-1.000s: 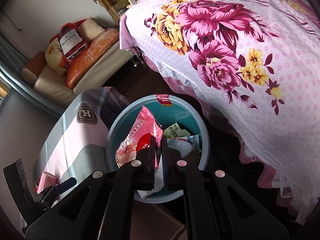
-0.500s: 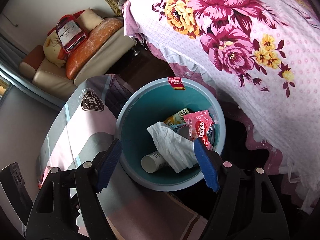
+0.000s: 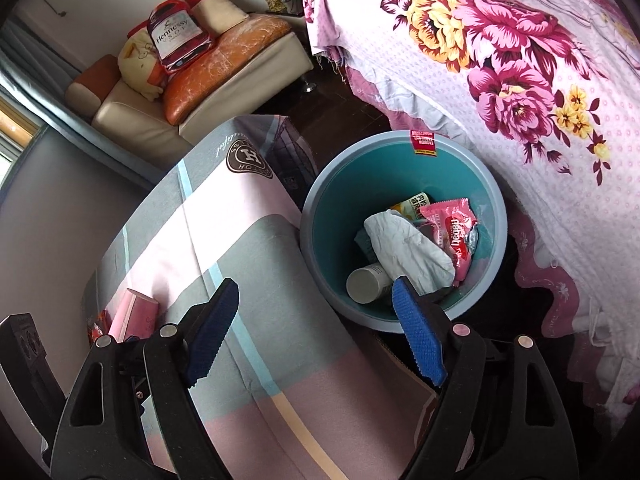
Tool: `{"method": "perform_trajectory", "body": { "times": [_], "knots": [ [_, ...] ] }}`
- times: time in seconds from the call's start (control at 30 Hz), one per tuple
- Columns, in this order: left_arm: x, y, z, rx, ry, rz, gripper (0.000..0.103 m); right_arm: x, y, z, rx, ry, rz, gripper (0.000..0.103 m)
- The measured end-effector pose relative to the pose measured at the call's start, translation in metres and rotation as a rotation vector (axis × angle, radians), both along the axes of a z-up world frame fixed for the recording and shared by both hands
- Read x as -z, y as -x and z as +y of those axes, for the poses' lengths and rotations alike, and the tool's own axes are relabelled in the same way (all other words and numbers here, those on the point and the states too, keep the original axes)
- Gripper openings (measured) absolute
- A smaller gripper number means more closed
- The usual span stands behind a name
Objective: Collect trash
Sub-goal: 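Move both tools back toward the pink cup and orange Ovaltine packet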
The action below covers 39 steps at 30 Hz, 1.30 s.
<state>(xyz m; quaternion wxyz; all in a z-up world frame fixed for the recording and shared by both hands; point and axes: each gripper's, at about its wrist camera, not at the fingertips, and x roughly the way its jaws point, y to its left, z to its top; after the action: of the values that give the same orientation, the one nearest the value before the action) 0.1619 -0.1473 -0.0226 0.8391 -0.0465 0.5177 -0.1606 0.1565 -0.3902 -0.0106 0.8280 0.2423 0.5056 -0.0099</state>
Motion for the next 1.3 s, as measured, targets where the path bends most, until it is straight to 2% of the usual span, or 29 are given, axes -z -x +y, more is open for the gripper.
{"method": "perform_trajectory", "body": {
  "times": [0.4, 0.67, 1.03, 1.3],
  "knots": [
    [-0.009, 0.018, 0.107, -0.197, 0.034, -0.017, 0.097, -0.012, -0.012, 0.106, -0.180, 0.033, 0.014, 0.076],
    [-0.003, 0.024, 0.165, -0.296, 0.060, -0.006, 0.098, -0.015, -0.026, 0.172, -0.279, 0.059, 0.034, 0.076],
    [0.011, 0.028, 0.235, -0.405, 0.073, 0.020, 0.098, 0.002, -0.054, 0.248, -0.391, 0.073, 0.092, 0.076],
    [0.021, 0.031, 0.290, -0.511, 0.084, 0.037, 0.098, 0.028, -0.069, 0.278, -0.419, 0.013, 0.151, 0.076]
  ]
}}
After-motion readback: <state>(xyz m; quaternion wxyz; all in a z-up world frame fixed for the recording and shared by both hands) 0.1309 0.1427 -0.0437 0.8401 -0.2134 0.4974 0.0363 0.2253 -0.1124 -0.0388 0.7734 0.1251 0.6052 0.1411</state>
